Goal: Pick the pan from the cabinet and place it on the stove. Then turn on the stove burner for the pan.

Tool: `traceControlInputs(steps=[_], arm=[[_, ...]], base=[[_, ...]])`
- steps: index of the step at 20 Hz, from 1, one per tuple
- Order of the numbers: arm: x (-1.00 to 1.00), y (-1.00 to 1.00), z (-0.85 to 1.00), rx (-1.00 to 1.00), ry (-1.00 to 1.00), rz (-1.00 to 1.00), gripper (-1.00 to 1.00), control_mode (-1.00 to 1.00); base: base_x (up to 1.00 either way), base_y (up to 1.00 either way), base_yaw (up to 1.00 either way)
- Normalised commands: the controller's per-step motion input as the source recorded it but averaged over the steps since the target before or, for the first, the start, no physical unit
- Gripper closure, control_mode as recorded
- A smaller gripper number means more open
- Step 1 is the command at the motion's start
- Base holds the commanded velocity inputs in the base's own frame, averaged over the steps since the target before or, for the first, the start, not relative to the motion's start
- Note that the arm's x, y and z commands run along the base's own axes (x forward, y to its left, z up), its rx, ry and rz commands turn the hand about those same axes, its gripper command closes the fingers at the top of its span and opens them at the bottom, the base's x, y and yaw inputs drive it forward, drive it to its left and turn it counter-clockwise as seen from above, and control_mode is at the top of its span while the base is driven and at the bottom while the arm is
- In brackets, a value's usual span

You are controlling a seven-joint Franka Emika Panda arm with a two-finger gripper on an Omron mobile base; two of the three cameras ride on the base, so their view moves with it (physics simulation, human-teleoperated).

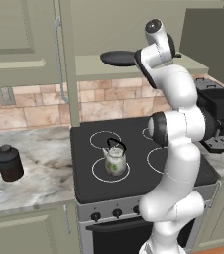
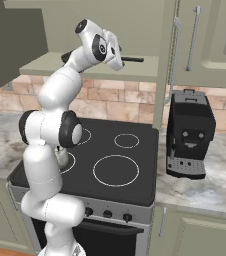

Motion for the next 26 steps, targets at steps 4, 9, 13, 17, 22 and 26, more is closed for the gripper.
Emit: traceControlInputs(steps=[4, 9, 13, 17, 22, 26], arm=[[0.08, 0.0, -0.1, 0.0, 0.03, -0.02, -1.0, -1.0], [0.13, 0.0, -0.07, 0.0, 0.02, -0.02, -1.0, -1.0], [0.17, 0.0, -0.08, 0.01, 0.02, -0.02, -1.0, -1.0], [0.16, 0.0, -0.13, 0.0, 0.01, -0.01, -1.0, -1.0], [0.13, 0.0, -0.16, 0.0, 0.01, 0.0, -1.0, -1.0], [0.06, 0.0, -0.18, 0.0, 0.01, 0.0, -1.0, -1.0]], base=[[0.0, 0.0, 0.0], [0.0, 0.0, 0.0], [0.0, 0.0, 0.0], [0.0, 0.0, 0.0], [0.0, 0.0, 0.0], [0.0, 0.0, 0.0]])
